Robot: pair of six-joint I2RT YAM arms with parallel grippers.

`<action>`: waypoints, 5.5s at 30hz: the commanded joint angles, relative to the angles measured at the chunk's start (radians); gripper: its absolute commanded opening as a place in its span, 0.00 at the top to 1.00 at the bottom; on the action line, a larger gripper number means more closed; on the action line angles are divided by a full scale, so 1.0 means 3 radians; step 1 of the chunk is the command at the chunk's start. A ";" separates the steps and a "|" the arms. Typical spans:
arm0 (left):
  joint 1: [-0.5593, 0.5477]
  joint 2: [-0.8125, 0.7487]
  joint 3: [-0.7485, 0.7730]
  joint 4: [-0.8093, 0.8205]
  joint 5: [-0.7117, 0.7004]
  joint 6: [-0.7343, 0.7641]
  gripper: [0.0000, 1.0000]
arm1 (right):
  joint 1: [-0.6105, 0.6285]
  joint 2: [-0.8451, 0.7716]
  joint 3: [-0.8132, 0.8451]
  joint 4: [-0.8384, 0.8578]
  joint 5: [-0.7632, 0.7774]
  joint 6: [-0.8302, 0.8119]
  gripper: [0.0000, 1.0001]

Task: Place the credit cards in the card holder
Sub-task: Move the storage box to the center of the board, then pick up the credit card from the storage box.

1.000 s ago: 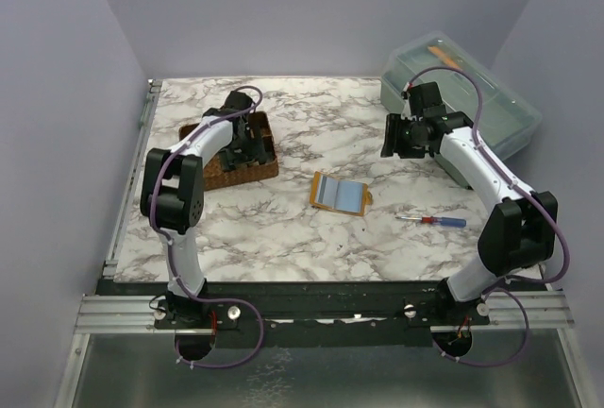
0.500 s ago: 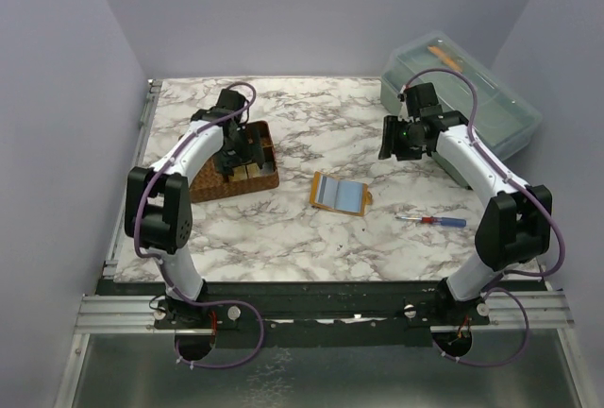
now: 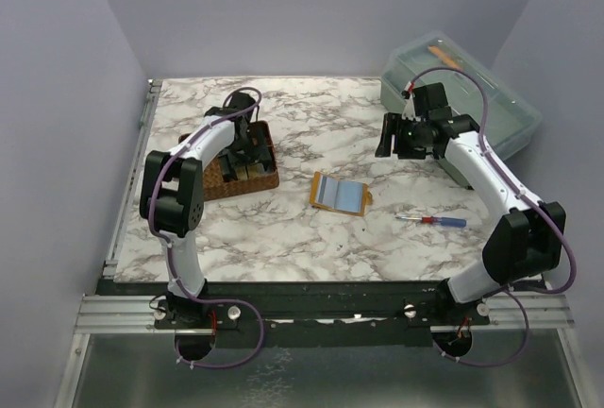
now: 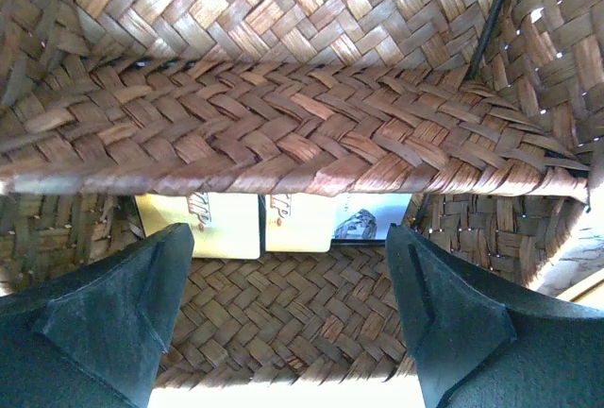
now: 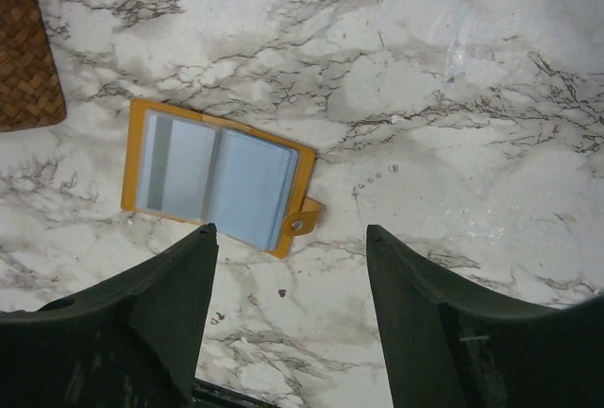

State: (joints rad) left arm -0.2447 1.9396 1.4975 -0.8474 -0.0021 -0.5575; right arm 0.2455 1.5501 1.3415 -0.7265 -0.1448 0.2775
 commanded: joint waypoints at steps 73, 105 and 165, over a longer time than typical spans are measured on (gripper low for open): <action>-0.0232 -0.0602 -0.0753 0.0685 -0.0170 0.0235 0.88 | 0.0377 0.0222 -0.0178 0.0749 -0.1126 0.0374 0.30; 0.0146 -0.0971 -0.0794 0.0785 0.0651 0.0836 1.00 | 0.1157 0.1799 0.1317 0.1625 -0.1548 0.1168 0.59; 0.0108 -0.0771 -0.1248 0.1183 0.0783 0.0526 0.64 | 0.1488 0.2813 0.1770 0.1493 -0.1472 0.1679 0.51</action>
State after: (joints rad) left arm -0.2054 1.6875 1.1175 -0.4744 0.1974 -0.3988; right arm 0.6823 2.3287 1.8748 -0.2436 -0.5983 0.7853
